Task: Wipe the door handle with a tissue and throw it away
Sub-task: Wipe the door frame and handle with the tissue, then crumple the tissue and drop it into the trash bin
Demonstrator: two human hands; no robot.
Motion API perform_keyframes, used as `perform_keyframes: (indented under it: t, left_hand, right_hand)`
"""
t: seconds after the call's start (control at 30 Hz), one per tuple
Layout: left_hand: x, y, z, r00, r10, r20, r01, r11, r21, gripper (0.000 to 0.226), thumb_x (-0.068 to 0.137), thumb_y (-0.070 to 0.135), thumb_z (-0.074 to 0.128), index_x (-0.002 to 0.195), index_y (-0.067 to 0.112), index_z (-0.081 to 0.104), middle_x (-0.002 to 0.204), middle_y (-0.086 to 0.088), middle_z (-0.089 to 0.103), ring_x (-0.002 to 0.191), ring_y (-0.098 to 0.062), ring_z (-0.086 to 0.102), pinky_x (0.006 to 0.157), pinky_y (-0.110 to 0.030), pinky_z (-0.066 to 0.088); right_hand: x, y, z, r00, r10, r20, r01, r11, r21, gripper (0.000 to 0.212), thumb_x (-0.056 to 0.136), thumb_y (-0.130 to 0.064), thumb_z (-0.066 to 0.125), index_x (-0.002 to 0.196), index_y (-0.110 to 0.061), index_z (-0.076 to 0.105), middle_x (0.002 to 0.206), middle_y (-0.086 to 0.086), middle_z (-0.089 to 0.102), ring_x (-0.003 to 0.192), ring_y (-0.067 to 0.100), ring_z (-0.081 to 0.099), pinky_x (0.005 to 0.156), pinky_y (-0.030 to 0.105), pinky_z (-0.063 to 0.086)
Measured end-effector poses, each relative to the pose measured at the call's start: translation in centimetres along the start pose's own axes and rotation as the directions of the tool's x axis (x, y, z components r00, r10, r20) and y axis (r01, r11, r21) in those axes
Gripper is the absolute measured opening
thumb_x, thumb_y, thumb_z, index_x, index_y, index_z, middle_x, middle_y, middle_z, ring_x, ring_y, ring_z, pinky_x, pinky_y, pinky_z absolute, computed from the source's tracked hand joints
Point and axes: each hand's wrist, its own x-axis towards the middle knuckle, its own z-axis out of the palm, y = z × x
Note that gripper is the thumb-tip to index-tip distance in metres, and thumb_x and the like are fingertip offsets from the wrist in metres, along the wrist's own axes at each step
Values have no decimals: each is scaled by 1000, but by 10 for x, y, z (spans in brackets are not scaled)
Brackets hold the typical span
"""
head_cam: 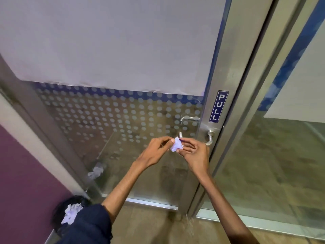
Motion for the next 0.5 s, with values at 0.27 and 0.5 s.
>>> perform_keyframes:
  t: [0.27,0.5]
  left_hand:
    - [-79,-3,-8,920,-338,-198,256,901,-352,24,101,9,57,100,-8,73,79,-10,71,62,-4,59,62,-18,46]
    - [-167,-8,-12,802,-483,-352,329,848,-415,25,102,12,56,99,-6,72,81,-14,71,67,-13,62,64,-20,47]
  right_hand:
    - [-25,8,33,954,76,289,-97,994,59,53,70,13,79,118,-4,64,99,8,70,76,8,70,75,22,59]
    - [-64,22,71,749,198,632,-269,963,18,34,80,7,73,114,5,66,96,20,72,72,6,68,71,15,56]
